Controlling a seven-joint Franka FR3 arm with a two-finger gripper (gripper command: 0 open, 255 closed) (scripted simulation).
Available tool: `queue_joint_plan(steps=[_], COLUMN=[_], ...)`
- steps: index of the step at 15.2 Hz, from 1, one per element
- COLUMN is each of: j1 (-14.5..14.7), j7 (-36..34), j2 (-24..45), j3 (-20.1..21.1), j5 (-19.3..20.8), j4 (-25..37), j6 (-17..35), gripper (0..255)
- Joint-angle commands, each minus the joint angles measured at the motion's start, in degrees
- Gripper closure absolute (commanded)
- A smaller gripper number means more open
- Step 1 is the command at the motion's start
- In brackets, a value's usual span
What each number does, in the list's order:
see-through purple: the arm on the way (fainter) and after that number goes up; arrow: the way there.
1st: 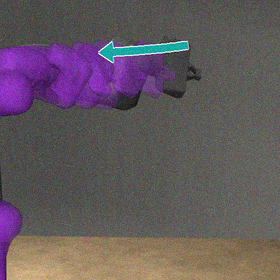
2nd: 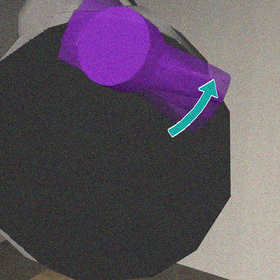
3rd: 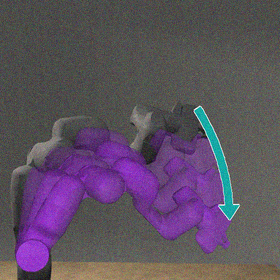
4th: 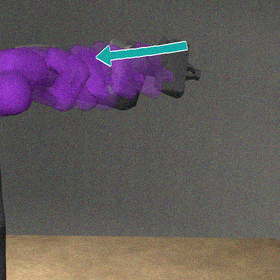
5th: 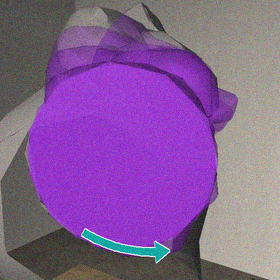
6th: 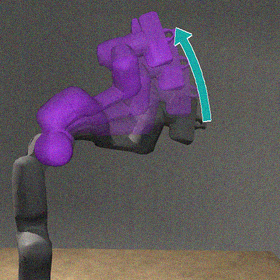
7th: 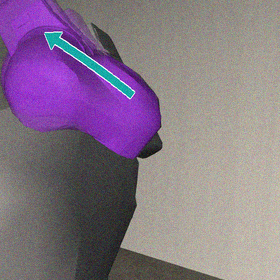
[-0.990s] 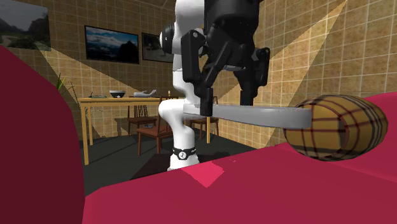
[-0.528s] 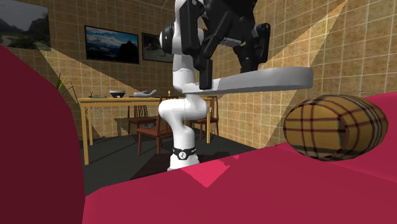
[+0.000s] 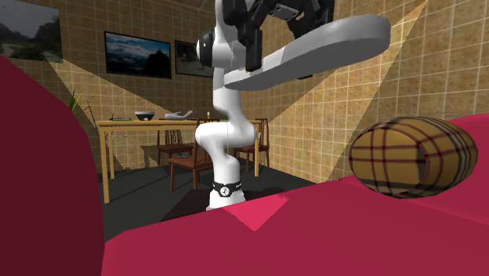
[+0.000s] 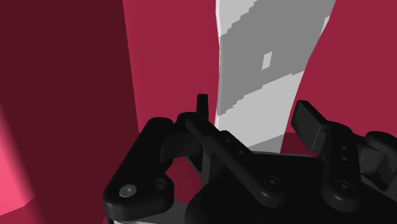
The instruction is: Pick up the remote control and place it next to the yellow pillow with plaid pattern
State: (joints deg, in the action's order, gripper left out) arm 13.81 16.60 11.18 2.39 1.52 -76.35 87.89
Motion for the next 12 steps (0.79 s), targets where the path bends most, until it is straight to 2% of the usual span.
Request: queue_joint_plan(steps=[1,5,8,12], j1=[0.02,0.10,1.13,2.49], j7=[0.03,0.05,-1.91,-4.65], j2=[0.49,1.90,-5.66,-14.31], j3=[0.00,0.02,0.80,2.11], j5=[0.03,0.10,-0.14,-0.68], j4=[2.44,7.20,-3.01,-13.62], j6=[-1.95,-5.31,-2.69,-0.76], gripper=[255,255,255,255])
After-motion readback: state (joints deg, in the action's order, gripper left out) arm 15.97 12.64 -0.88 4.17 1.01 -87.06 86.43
